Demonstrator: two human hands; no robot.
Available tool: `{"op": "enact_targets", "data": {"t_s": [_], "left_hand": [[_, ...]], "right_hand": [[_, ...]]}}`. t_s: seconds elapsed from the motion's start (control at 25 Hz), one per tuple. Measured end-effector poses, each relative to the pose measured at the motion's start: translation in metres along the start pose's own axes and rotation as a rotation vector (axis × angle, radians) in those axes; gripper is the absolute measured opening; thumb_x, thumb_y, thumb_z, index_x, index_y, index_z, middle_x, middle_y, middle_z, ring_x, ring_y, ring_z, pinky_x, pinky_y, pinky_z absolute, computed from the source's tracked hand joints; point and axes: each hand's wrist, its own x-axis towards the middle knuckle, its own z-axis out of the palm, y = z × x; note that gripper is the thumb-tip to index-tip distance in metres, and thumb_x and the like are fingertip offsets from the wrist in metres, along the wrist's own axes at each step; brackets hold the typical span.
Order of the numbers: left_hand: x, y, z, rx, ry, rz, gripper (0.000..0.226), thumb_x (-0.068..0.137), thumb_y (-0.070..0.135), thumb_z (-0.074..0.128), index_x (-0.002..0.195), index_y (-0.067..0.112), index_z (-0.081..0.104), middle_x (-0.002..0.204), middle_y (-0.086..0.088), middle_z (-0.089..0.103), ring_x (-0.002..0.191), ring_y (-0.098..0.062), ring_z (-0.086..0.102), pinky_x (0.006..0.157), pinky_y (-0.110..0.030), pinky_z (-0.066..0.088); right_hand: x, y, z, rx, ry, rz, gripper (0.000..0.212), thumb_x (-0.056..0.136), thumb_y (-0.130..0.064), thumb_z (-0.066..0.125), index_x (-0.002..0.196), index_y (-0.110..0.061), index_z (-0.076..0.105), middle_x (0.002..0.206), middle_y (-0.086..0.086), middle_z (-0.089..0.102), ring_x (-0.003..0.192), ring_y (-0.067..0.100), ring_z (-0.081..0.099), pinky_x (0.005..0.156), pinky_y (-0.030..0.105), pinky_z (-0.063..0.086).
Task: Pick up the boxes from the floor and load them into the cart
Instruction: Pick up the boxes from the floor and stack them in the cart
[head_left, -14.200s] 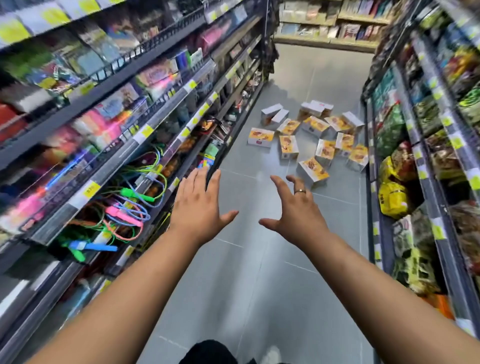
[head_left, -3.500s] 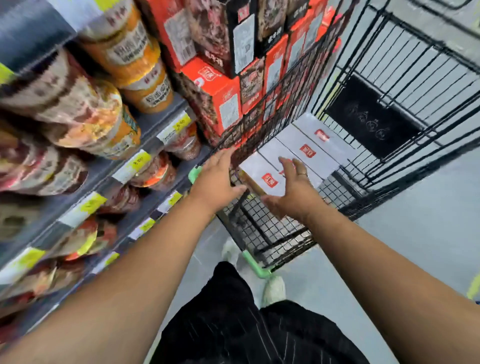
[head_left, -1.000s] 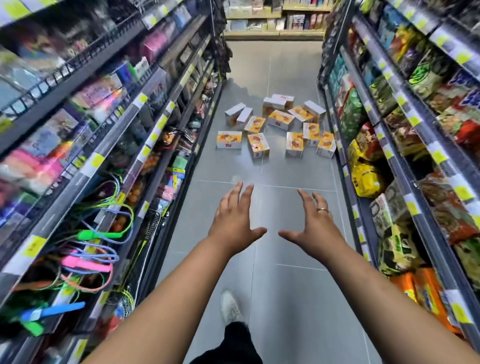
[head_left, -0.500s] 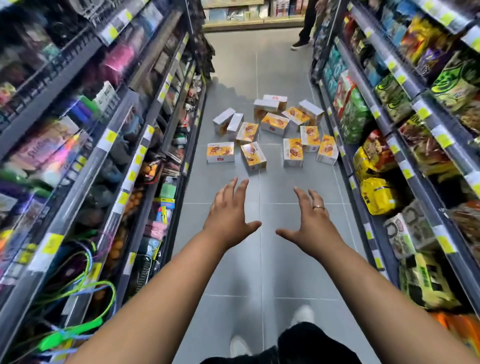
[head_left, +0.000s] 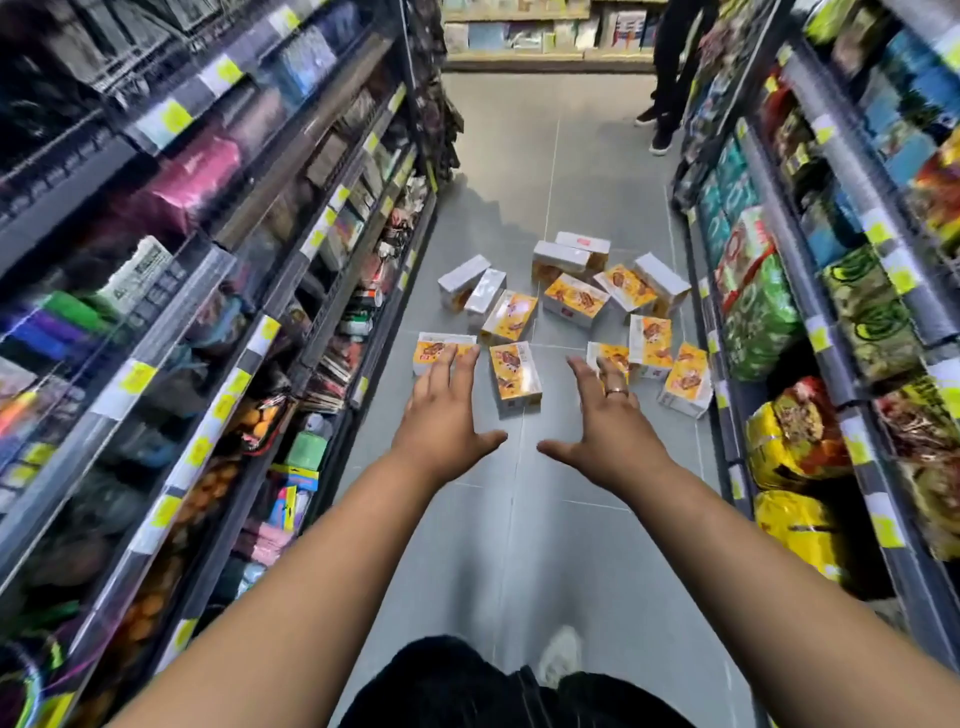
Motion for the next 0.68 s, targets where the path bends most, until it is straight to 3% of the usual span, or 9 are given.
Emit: {"op": "enact_targets", "data": {"t_s": [0.48, 0.68], "left_hand": [[0.284, -0.037, -0.002, -0.061, 0.019, -0.085, 0.105, 0.075, 0.047, 0.076, 0.153, 0.023, 0.010, 0.160, -0.006, 0.009, 0.144, -0.029, 0.013, 0.116, -0.041, 0.019], [0.411, -0.067, -0.016, -0.078, -0.030, -0.070, 0.105, 0.073, 0.046, 0.077, 0.152, 0.023, 0.012, 0.159, -0.009, 0.013, 0.144, -0.032, 0.015, 0.115, -0.045, 0.023]], "right_hand": [[0.300, 0.001, -0.048, -0.059, -0.035, -0.076, 0.108, 0.075, -0.050, 0.075, 0.152, -0.035, 0.002, 0.161, 0.008, -0.002, 0.146, 0.033, 0.015, 0.113, 0.041, 0.028], [0.417, -0.013, -0.059, -0.086, -0.057, -0.041, 0.108, 0.073, -0.051, 0.076, 0.152, -0.036, 0.004, 0.161, 0.006, -0.002, 0.145, 0.034, 0.017, 0.112, 0.046, 0.032]]}}
